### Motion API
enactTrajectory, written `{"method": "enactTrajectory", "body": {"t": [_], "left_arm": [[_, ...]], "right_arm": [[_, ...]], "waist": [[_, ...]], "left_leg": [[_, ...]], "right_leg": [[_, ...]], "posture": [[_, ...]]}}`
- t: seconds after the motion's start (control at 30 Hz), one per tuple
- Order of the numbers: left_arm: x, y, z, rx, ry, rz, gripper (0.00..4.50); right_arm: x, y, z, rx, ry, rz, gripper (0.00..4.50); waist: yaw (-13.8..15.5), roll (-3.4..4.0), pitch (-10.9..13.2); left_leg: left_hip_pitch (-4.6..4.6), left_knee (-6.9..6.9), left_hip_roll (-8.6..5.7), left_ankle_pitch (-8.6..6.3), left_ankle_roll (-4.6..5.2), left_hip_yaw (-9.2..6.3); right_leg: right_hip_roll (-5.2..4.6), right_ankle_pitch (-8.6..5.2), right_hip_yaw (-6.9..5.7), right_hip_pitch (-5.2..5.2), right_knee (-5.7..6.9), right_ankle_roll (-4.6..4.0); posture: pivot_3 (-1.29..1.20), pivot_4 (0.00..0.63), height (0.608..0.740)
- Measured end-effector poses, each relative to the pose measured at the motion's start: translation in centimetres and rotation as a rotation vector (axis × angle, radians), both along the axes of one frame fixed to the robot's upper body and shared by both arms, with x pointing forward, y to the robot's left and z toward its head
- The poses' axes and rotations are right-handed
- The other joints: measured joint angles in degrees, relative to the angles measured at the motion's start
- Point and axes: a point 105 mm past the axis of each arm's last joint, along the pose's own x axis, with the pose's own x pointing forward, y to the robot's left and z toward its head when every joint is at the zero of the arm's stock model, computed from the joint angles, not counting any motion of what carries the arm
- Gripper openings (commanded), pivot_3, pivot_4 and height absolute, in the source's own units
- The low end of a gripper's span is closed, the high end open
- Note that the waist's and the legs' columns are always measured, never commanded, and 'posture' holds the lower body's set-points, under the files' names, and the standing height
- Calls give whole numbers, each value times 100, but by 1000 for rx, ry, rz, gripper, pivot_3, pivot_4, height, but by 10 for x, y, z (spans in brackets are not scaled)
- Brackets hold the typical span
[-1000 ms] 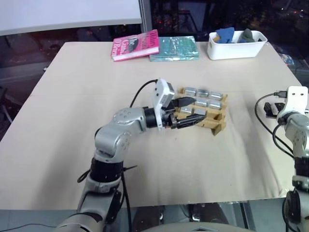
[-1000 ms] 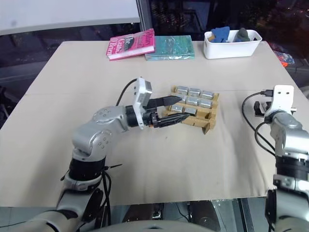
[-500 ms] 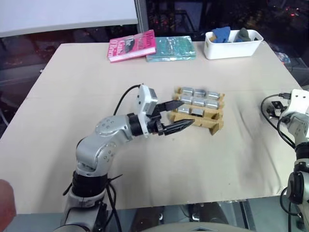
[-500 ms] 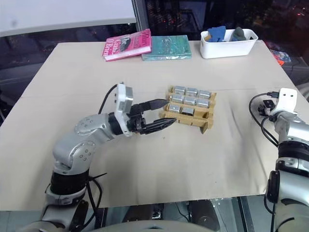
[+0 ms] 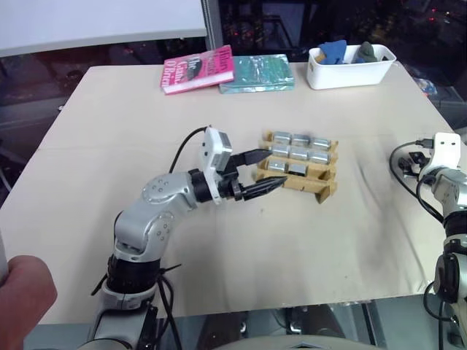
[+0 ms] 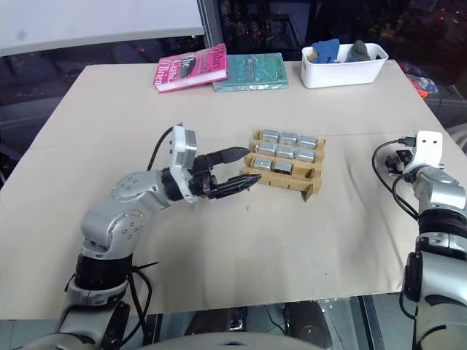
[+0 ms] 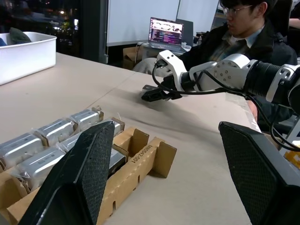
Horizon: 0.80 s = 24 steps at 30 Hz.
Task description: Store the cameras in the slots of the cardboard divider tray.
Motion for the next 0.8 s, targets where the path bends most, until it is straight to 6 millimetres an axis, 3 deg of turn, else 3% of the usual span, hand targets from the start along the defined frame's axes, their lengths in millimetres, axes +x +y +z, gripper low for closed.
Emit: {"method": "enactTrajectory", "body": {"t": [0.2,0.8], "left_arm": [[6,-1,-8,13,19,9,3683],[8,0,-8,17,5,16,3683]], "right_arm": [[3,1,2,-22,1,12,4500],[4,1,2,-25,0,24,4500]], "waist": [[-1,0,0],[-1,1,0]], "left_leg": [[0,0,0,0,0,0],[0,-1,0,0,0,0]], "right_leg": [[1,0,0,0,0,0],[-6,0,-1,0,-1,0]], "posture": [[0,150,740],[0,150,740]]}}
